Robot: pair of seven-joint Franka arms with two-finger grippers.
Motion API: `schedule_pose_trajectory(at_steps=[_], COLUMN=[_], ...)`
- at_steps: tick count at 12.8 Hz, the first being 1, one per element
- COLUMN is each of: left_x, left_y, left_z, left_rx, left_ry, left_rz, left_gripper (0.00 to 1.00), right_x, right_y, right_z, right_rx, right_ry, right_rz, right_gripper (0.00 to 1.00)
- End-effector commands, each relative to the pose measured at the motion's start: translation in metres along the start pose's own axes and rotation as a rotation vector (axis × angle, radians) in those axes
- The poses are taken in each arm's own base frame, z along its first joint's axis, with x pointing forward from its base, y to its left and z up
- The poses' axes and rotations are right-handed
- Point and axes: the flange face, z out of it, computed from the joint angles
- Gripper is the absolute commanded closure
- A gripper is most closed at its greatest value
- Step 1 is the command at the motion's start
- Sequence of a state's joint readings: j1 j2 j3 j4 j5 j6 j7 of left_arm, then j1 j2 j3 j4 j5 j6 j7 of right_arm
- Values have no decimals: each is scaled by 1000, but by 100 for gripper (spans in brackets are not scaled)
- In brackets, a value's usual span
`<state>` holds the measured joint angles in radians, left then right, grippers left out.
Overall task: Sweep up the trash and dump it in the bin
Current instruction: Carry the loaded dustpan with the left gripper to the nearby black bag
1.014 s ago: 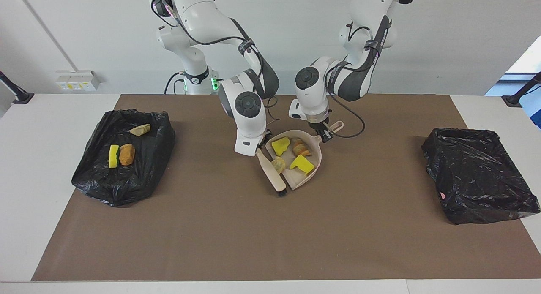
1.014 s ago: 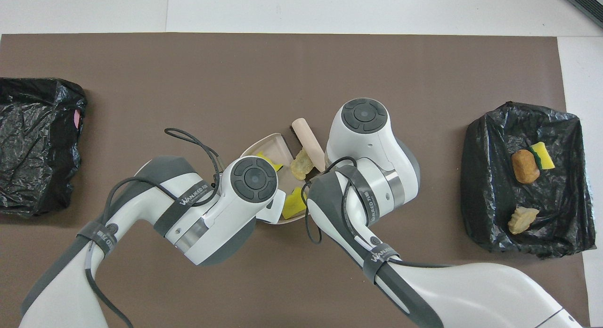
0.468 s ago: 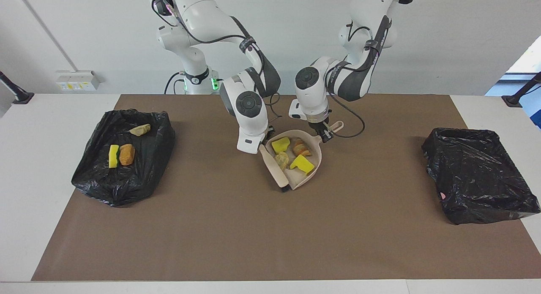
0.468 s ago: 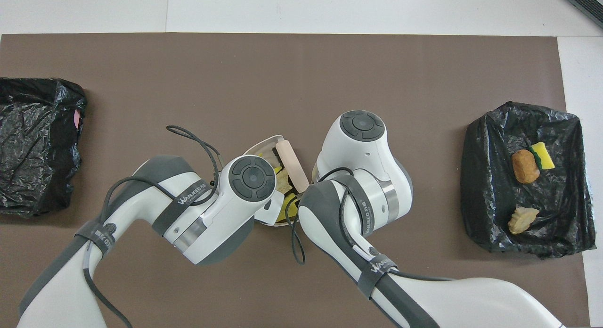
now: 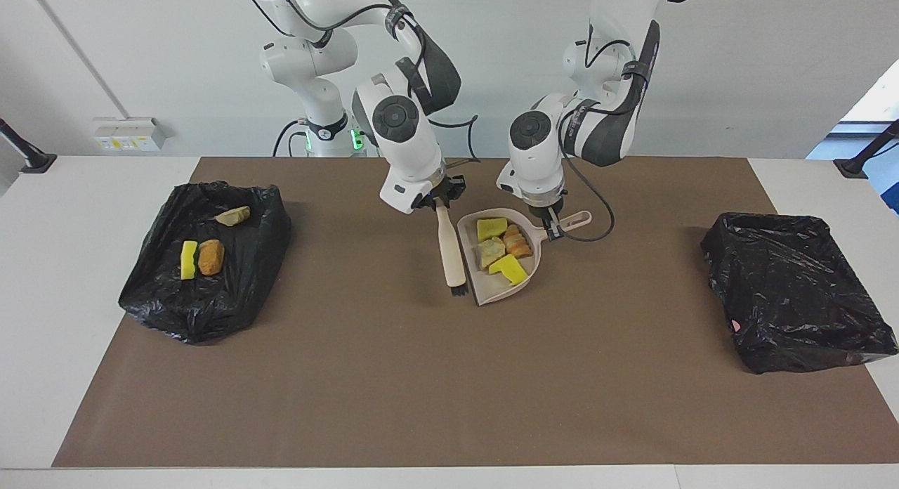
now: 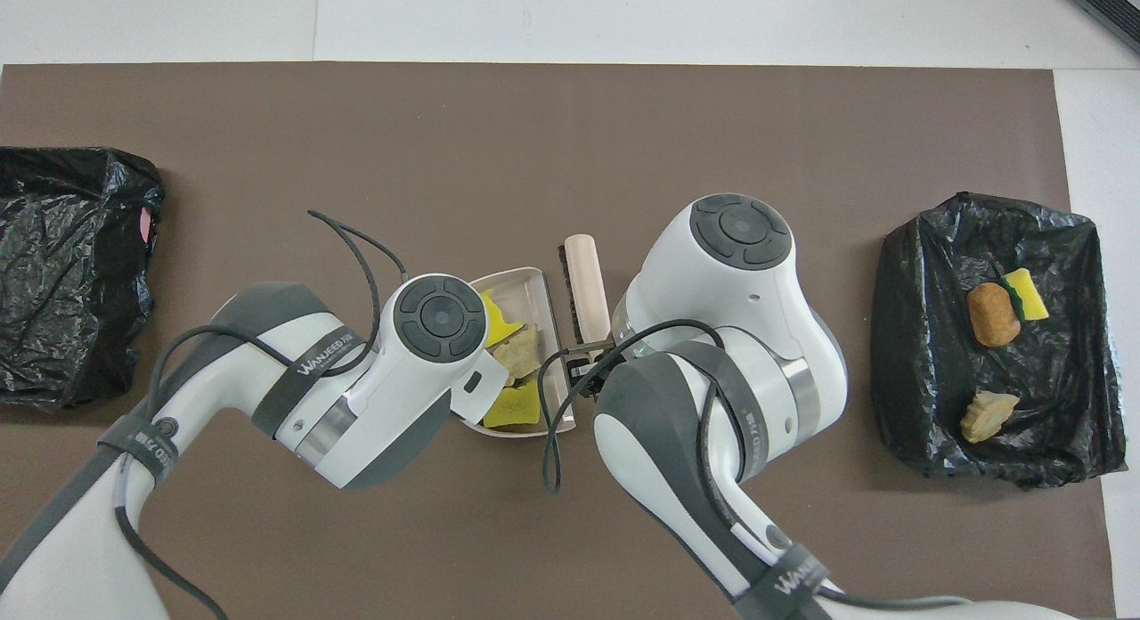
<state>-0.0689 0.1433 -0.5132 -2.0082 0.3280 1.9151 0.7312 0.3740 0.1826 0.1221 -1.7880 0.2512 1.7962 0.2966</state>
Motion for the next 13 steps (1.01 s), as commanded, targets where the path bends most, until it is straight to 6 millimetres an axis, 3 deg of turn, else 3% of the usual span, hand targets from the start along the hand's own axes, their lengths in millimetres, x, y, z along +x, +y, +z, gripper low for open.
schedule_pose_trajectory(at_steps=[1,4,7,10,12,13], left_x=[-46,-109,-172,-243,-278,-300], left_y=[-5,-24,-35,-55,-66,-72], left_z=[-27,-56,-70,-71,-75,-74], left_rx=[54,103,103,97,106,111], left_ry=[-13,-10,-15,3,16,22], left_rz=[27,77,22,-53,-95,-114], left_gripper=[100,100,100,100,100,100], right_x=[-5,-32,-64,-86,-101,-107], right_y=[14,12,-28,-53,-71,-72], right_z=[0,19,66,101,132,136], right_rx=[-71,-94,-136,-125,-123,-127], right_ry=[14,36,0,-17,7,9], right_rz=[66,108,161,171,179,170], right_gripper=[100,100,100,100,100,100])
